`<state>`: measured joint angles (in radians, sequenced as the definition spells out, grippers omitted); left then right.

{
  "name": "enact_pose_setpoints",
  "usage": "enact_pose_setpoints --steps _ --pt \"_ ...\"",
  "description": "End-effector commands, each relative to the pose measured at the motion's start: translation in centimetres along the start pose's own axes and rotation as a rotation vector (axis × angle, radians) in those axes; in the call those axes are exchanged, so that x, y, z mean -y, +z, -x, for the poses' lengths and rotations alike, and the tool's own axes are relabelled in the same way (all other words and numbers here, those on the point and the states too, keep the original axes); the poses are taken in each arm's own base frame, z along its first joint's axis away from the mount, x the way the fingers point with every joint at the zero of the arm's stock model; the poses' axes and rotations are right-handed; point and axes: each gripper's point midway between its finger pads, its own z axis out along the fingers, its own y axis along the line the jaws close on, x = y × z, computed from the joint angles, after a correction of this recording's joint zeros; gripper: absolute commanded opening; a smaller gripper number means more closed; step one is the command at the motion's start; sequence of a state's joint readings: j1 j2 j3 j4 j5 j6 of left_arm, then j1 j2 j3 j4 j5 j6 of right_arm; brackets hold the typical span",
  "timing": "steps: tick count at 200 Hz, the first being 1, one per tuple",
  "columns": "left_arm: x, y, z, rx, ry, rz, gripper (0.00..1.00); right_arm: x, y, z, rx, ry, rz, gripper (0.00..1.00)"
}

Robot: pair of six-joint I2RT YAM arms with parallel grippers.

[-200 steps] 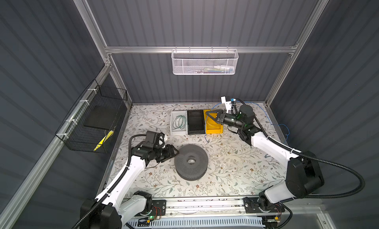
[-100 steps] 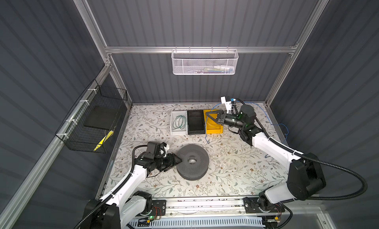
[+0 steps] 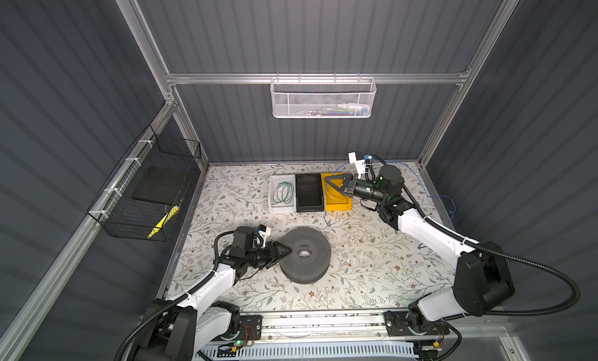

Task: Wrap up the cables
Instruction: 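Open the left gripper and move it toward the grey spool while right holds cable, then grasp the grey spool rim with the left gripper and tip it upright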

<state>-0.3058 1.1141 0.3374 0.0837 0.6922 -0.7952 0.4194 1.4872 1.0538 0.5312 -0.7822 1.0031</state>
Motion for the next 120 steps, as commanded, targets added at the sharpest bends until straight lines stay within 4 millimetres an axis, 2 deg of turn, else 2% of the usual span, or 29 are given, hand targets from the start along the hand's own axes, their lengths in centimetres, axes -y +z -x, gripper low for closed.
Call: enact_pose_setpoints --steps 1,12,28,34,74,93,120 --pt "1.1 0.3 0.8 0.029 0.017 -0.083 0.54 -1.1 -0.3 -0.1 0.005 -0.033 0.031 0.0" --pt "0.9 0.5 0.8 0.025 0.011 -0.076 0.48 -1.0 -0.4 -0.2 0.005 -0.033 0.031 0.0" --pt "0.4 0.7 0.9 0.02 -0.006 -0.056 0.28 -0.9 -0.4 -0.3 0.005 -0.034 0.031 0.0" --pt "0.1 0.8 0.9 0.017 -0.016 -0.043 0.24 -0.9 -0.4 -0.3 0.006 -0.033 0.031 0.0" --pt "-0.1 0.8 1.3 0.016 -0.024 -0.009 0.11 -0.7 -0.6 -0.5 0.017 -0.031 0.046 0.0" --pt "0.2 0.5 1.6 0.025 -0.019 0.007 0.0 -0.4 -0.9 -0.6 0.029 -0.021 0.057 0.0" --pt "1.3 -0.5 2.2 0.039 0.013 0.041 0.0 -0.2 -1.6 -0.5 0.048 -0.015 0.064 0.0"
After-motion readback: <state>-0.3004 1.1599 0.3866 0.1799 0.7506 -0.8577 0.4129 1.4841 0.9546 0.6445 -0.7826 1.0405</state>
